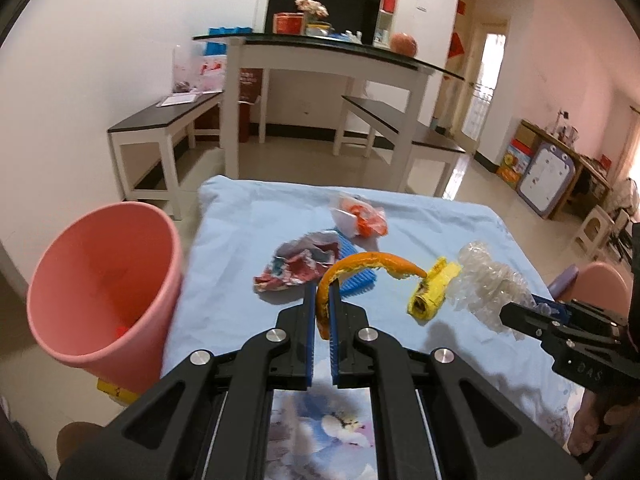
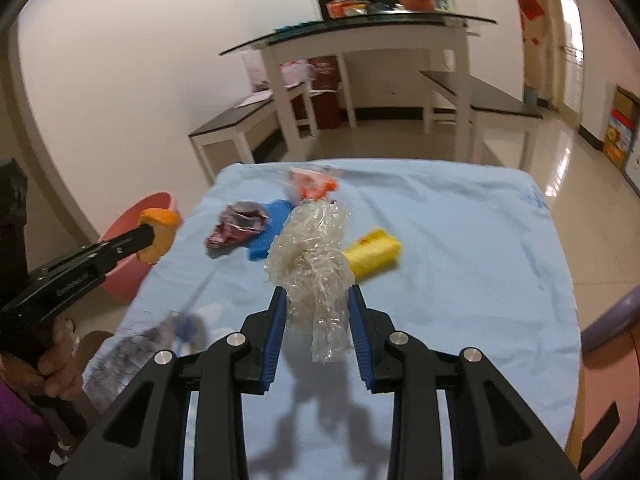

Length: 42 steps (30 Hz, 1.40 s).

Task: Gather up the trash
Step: 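Close the right gripper on the clear bubble wrap while the left gripper lifts the peel, then carry peel and bubble wrap over the pink bucket and open both grippers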

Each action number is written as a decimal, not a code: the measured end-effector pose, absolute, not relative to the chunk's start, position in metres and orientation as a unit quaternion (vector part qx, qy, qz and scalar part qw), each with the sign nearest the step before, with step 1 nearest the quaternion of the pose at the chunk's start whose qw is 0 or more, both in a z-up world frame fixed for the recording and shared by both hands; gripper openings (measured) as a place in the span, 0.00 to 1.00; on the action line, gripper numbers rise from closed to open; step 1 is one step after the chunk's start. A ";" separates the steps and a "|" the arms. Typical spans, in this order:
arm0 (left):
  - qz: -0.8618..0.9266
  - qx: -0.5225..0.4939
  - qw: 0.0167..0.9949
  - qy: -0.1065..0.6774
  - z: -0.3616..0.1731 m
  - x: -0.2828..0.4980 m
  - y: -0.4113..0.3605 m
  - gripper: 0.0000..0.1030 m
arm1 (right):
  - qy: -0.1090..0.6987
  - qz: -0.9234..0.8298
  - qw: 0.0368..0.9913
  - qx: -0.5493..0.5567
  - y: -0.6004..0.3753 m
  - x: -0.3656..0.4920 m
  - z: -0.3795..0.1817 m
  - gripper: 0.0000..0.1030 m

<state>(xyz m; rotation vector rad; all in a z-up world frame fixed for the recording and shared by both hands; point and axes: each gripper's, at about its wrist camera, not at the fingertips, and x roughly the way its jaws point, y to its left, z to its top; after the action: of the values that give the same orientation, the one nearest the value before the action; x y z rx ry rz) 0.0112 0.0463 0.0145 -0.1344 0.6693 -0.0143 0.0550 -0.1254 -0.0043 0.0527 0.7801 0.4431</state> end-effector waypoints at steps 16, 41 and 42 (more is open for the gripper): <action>0.088 -0.098 0.947 0.294 0.031 -0.015 0.109 0.05 | 0.333 0.313 0.889 -0.012 -0.019 0.061 0.028 0.30; 0.224 -0.143 0.917 0.297 0.007 -0.023 0.209 0.05 | 0.320 0.383 0.863 -0.077 0.120 0.076 0.021 0.30; 0.227 -0.145 0.915 0.300 0.005 -0.023 0.212 0.05 | 0.320 0.383 0.863 -0.079 0.125 0.077 0.021 0.30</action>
<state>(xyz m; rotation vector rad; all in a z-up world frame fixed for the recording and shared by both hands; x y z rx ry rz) -0.0233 0.2122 0.0052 -0.2986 0.6167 0.4677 0.0774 0.1250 0.0206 -0.1664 0.6710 0.8038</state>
